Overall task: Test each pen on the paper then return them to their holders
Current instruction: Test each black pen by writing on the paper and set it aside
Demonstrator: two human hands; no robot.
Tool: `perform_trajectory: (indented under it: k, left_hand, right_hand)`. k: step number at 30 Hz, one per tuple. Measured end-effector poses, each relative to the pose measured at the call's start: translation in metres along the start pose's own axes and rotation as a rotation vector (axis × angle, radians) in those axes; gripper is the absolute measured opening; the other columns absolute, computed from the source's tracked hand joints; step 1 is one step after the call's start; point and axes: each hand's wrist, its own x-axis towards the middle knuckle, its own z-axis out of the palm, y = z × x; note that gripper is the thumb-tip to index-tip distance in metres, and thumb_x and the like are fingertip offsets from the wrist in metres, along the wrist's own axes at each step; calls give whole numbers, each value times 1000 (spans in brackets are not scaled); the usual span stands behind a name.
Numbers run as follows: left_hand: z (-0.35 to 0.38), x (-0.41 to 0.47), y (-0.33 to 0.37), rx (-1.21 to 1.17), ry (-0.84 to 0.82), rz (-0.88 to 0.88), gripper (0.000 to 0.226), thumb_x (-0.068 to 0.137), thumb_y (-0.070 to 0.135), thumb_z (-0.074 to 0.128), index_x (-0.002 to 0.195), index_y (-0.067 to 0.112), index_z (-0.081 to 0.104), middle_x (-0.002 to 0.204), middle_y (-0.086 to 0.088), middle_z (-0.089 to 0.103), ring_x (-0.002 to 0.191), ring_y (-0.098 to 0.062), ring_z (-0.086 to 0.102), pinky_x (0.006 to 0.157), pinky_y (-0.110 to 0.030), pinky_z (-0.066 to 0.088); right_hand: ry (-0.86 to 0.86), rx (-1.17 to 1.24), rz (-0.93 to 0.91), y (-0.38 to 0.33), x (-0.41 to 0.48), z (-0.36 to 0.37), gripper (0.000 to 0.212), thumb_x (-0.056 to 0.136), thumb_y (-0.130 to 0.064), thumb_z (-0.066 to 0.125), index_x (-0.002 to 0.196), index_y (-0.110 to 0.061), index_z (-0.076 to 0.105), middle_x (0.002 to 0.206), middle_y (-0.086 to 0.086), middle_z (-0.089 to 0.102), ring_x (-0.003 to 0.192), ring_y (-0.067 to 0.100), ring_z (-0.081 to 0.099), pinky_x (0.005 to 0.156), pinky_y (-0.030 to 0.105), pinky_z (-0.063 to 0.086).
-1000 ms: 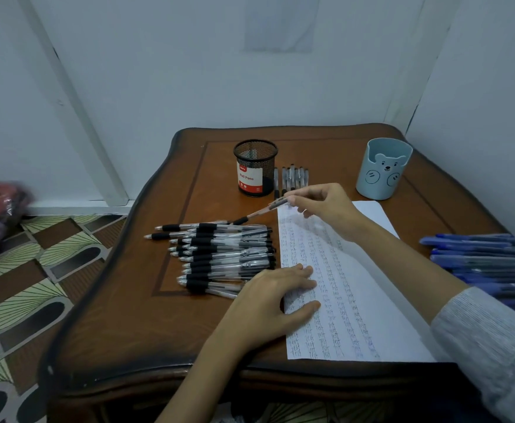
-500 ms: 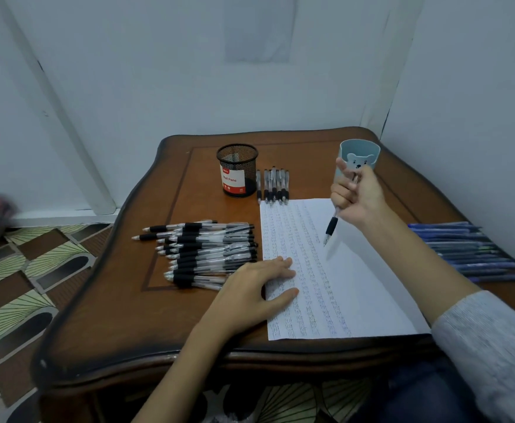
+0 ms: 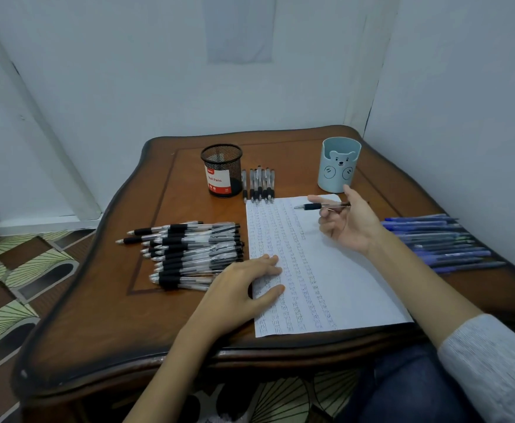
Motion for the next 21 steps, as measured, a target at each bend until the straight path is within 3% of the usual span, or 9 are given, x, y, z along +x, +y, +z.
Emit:
perform_trajectory:
  k: [2,4,7,9,12,15,17,21]
  left_hand:
    - [0,0,0,3,1,0,37,88,43,63,121,27,64,136,18,52,126,15,38,106,-23,39]
    - [0,0,0,8,0,1,38,88,45,61,121,27,64,136,18,52,126,15,38,107,-24,39]
    - [0,-1,0,14,-4,0,38,88,45,60,122,28,63,137,19,51,127,15,37,107,-24,38]
    - [0,-1,0,17,-7,-1,39,88,46,60,122,28,63,137,20,51,127,15,36,107,-23,37]
    - [0,-1,0,14,-1,-4,41,86,49,58,121,29,63,137,20,51,127,15,36,108,-22,37]
    - [1,-1,0,14,2,-4,41,86,50,57,121,29,63,137,21,50,128,15,36,108,-21,36]
    - [1,-2,0,22,5,-5,42,86,51,57,122,30,63,137,21,50,128,16,35,107,-18,35]
    - [1,-2,0,41,-12,0,48,86,56,50,124,30,61,139,21,48,129,17,32,107,-13,30]
  right_hand:
    - [18,6,-70,5,1,2,41,97,-34,53,86,0,73,57,5,56,45,6,45,43,17,43]
    - [101,-83,-156,10,3,2,16,87,-23,69,85,-8,65,54,0,52,41,4,41,41,15,38]
    - [212,-317,-245,17,5,3,29,90,-39,64,80,-16,51,51,0,48,37,6,37,34,15,28]
    - [223,-402,-286,20,6,4,34,95,-42,55,78,-14,50,56,6,55,37,9,43,33,15,31]
    - [148,-492,-356,23,8,4,30,92,-31,64,78,-5,59,60,12,63,38,11,49,37,18,39]
    - [166,-669,-419,29,10,1,34,83,-28,75,69,-5,55,55,12,61,32,13,44,32,18,32]
    - [219,-750,-467,32,10,0,38,86,-30,72,67,-6,49,49,10,58,29,14,40,32,17,27]
    - [261,-812,-541,36,12,-3,33,91,-4,59,64,-7,40,48,11,50,30,9,45,32,17,29]
